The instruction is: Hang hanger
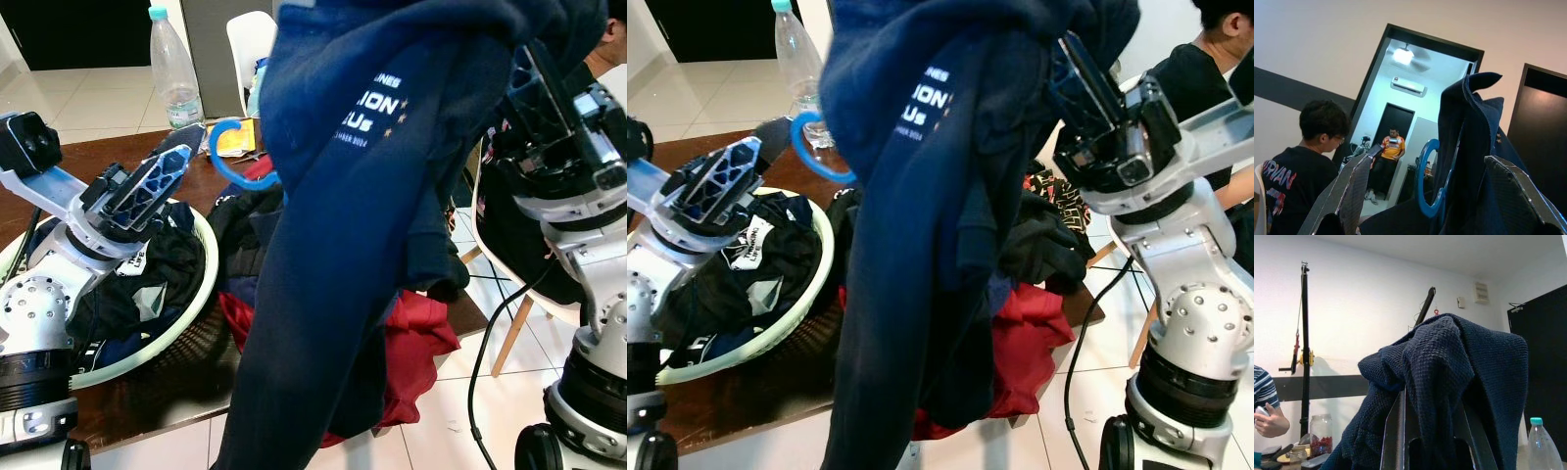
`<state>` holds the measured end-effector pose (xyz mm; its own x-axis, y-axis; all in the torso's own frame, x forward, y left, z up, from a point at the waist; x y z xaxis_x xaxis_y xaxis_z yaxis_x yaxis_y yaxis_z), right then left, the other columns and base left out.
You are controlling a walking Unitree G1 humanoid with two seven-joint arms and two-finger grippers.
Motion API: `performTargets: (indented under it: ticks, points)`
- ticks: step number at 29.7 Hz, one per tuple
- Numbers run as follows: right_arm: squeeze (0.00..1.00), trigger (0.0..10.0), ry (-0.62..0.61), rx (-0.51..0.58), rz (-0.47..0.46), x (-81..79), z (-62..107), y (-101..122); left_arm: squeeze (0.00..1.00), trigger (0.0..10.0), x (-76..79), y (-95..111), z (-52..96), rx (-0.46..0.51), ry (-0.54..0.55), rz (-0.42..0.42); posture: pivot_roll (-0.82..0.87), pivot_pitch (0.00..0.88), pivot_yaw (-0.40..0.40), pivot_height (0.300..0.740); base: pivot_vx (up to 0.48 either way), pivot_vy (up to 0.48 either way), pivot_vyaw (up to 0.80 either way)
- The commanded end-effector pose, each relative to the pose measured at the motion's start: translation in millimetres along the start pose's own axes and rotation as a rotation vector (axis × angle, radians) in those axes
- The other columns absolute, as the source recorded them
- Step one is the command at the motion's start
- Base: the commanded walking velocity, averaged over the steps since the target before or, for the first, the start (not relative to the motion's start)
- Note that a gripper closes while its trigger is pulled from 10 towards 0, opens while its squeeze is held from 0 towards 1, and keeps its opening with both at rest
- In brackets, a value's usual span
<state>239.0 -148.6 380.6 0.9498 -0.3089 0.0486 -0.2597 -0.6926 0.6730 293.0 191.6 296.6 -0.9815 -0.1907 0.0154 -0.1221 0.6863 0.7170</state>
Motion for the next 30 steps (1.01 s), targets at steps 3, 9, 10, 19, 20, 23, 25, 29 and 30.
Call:
performTargets:
  ticks: [3, 9, 10, 19, 20, 23, 25, 29, 30]
  points:
    - [0.00, 0.0, 0.062, 0.022, -0.015, -12.7, -4.5, 2, 0.00, 10.0, 4.2, -8, -1.1, -0.033, -0.034, 0.042, 0.05, 0.119, 0.008, 0.740, 0.000, 0.000, 0.00]
    - [0.00, 0.0, 0.081, 0.028, -0.032, -17.2, -7.2, 0, 0.00, 1.7, 8.1, -18, -6.9, -0.044, -0.073, 0.083, 0.05, 0.120, 0.012, 0.740, 0.000, 0.000, 0.00]
    - [0.00, 0.0, 0.081, 0.028, -0.032, -17.2, -7.2, 0, 0.00, 1.7, 8.1, -18, -6.9, -0.044, -0.073, 0.083, 0.05, 0.120, 0.012, 0.740, 0.000, 0.000, 0.00]
    - [0.00, 0.0, 0.089, 0.019, -0.046, -22.0, -8.0, -3, 0.00, 0.0, 6.4, -17, -9.8, -0.040, -0.075, 0.072, 0.04, 0.122, 0.013, 0.740, 0.000, 0.000, 0.00]
    - [0.00, 0.0, 0.084, 0.018, -0.046, -21.8, -7.7, -3, 0.00, 0.0, 6.1, -16, -9.8, -0.040, -0.072, 0.066, 0.05, 0.123, 0.013, 0.740, 0.000, 0.000, 0.00]
    - [0.00, 0.0, 0.056, 0.005, -0.034, -19.4, -5.8, -4, 0.00, 0.0, 5.3, -11, -9.5, -0.040, -0.060, 0.039, 0.05, 0.123, 0.013, 0.740, 0.000, 0.000, 0.00]
    - [0.00, 0.0, 0.029, -0.008, -0.024, -15.9, -2.7, -6, 0.00, 0.0, 4.5, -7, -8.7, -0.040, -0.049, 0.013, 0.05, 0.124, 0.010, 0.740, 0.000, 0.000, 0.00]
    - [0.00, 0.0, -0.091, -0.060, 0.027, 2.4, 20.3, -6, 0.00, 0.0, 1.1, 20, -2.1, -0.040, -0.007, -0.101, 0.05, 0.124, 0.010, 0.740, 0.000, 0.000, 0.00]
    - [0.00, 0.0, -0.124, -0.070, 0.045, 7.3, 28.8, -2, 0.00, 0.0, 0.4, 31, 0.9, -0.044, 0.008, -0.142, 0.06, 0.123, 0.010, 0.740, 0.000, 0.000, 0.00]
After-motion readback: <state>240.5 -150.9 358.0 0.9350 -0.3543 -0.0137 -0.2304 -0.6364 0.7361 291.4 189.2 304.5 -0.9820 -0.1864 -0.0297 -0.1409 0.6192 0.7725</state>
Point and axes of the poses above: a point about 5 cm out from each wrist's last joint towards the gripper, its own z axis pointing back from the gripper into the wrist, its own y axis along the axis of the wrist's last joint, x = y × z, the point moved 2 cm from there along -z, pointing out of the wrist towards the gripper, and after that the axes turned 4 degrees about -z, right-handed, at the moved point
